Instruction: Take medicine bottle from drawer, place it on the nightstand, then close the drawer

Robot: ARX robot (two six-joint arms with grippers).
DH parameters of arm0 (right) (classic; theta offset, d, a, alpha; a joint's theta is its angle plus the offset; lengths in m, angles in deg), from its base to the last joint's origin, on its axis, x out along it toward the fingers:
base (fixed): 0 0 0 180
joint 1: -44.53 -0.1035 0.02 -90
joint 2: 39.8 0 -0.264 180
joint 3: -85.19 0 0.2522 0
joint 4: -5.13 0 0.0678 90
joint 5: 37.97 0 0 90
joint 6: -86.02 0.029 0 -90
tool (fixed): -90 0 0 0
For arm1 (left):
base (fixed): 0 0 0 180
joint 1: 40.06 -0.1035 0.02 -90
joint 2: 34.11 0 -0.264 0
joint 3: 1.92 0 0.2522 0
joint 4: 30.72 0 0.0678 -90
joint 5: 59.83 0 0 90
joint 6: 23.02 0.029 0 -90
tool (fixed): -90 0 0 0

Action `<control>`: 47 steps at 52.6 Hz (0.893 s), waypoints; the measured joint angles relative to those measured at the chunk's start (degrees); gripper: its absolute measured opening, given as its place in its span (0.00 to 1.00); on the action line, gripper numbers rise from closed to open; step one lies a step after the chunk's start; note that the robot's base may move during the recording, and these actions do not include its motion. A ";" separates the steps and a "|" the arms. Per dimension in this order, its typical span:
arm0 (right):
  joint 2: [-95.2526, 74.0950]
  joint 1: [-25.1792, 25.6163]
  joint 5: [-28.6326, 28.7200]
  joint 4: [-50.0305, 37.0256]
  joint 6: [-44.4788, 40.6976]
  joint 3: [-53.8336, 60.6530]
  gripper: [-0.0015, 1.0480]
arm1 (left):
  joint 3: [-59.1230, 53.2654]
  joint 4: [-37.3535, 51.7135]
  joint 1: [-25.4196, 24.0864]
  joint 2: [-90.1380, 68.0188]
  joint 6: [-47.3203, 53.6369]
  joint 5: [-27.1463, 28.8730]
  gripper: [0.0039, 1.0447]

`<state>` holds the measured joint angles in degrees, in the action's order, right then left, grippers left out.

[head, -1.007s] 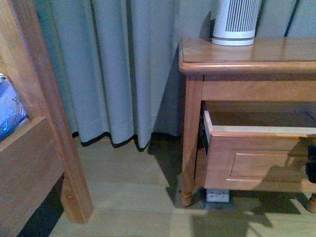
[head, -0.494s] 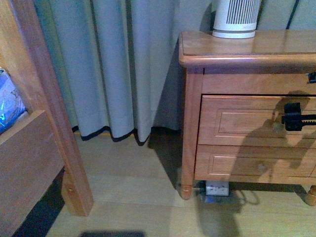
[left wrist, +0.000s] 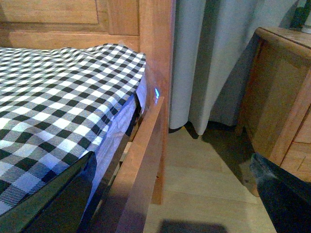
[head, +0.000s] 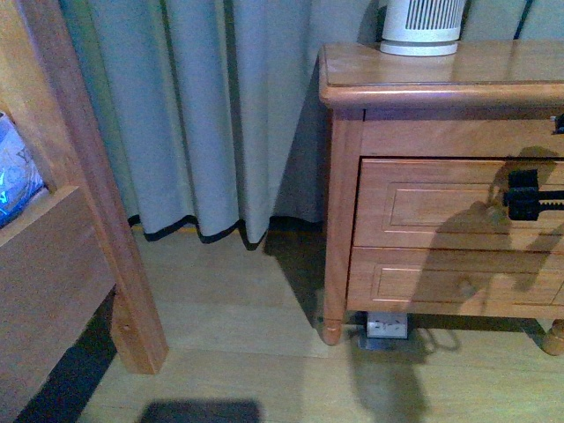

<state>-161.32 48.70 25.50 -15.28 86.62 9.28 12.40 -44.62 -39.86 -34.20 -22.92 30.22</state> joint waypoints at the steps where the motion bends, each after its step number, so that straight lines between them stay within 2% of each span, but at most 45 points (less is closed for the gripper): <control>1: 1.66 -0.20 0.20 0.17 0.68 1.53 0.93 | 0.00 0.00 0.00 0.00 0.00 0.00 0.94; 8: 13.40 -0.55 1.40 0.00 2.45 11.56 0.93 | 0.00 0.00 0.00 0.00 0.02 0.00 0.94; 16: 29.68 1.40 3.96 1.16 2.86 22.75 0.93 | 0.00 0.00 0.00 0.00 0.02 0.00 0.94; 28: 59.12 4.02 7.41 9.99 1.95 36.89 0.93 | 0.00 0.00 0.00 0.00 0.02 0.00 0.94; 38: 82.38 4.63 8.17 21.35 0.92 45.18 0.93 | 0.00 0.00 0.00 0.00 0.02 0.00 0.94; 42: 88.46 4.61 8.15 26.03 0.57 47.54 0.93 | 0.00 0.00 0.00 0.00 0.00 0.00 0.94; 47: 91.36 4.59 8.15 27.04 0.04 48.63 0.93 | 0.00 0.00 0.00 0.00 0.02 -0.02 0.94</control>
<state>-69.96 53.29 33.66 11.76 86.67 57.91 12.40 -44.62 -39.86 -34.20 -22.90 30.20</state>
